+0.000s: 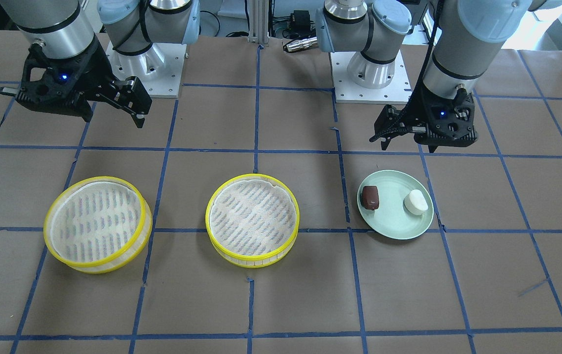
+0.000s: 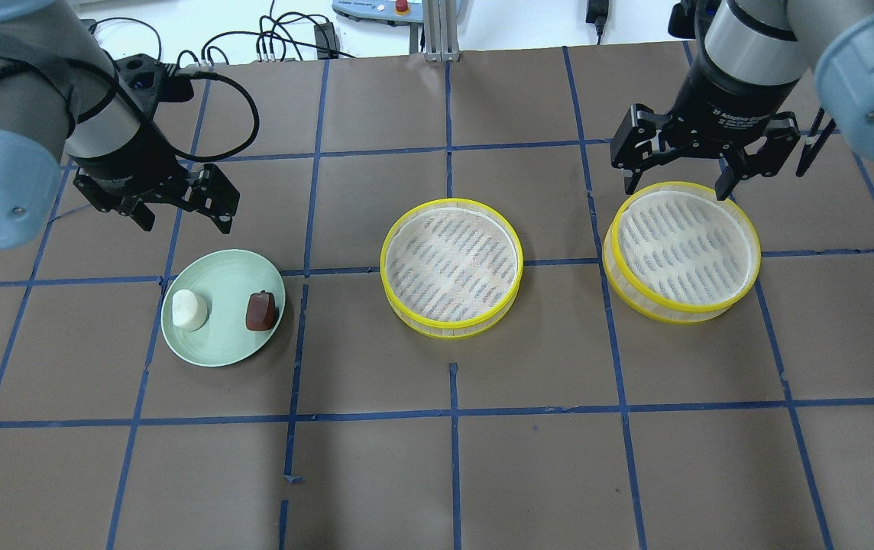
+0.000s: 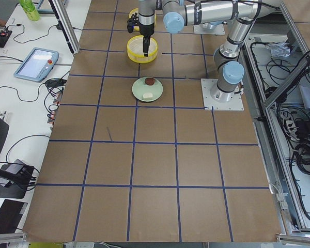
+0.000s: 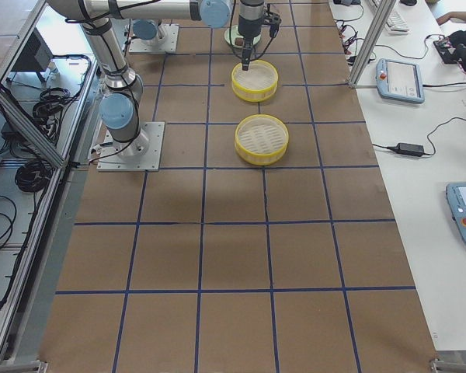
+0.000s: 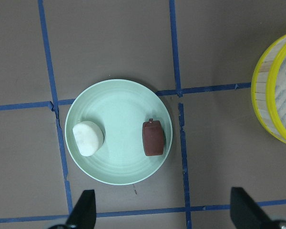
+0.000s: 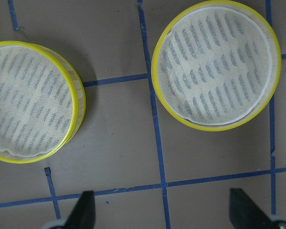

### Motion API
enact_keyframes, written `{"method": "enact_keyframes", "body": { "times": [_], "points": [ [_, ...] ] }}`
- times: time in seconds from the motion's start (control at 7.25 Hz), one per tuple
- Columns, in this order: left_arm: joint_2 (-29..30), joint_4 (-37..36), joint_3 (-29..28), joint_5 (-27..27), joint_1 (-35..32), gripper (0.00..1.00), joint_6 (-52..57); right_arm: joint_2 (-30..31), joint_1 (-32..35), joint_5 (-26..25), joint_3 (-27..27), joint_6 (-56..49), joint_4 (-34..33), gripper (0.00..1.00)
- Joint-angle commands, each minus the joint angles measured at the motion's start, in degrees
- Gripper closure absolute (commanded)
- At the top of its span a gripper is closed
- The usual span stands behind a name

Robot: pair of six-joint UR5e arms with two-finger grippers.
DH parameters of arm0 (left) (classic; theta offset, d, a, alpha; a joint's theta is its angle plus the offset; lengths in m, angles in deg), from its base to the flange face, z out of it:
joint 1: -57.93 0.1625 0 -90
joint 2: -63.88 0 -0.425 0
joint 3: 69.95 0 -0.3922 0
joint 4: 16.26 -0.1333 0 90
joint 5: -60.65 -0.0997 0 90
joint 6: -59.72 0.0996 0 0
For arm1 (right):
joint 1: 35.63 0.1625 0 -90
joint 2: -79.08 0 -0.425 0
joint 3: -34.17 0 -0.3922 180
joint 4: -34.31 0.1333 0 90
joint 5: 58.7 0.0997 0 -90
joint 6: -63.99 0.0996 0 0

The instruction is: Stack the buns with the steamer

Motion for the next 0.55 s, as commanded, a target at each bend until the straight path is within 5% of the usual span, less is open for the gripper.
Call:
{"method": "enact_keyframes", "body": {
  "times": [0.0, 0.41],
  "points": [
    [0.7, -2.3, 3.37, -0.25, 2.71, 0.0, 3.77, 0.01, 0.0, 0.05, 0.0, 0.07, 0.0, 0.0],
    [4.81, -14.3, 13.11, 0.27, 16.67, 0.04, 15.12, -0.08, 0.0, 0.05, -0.09, -0.02, 0.0, 0.0]
  ]
}}
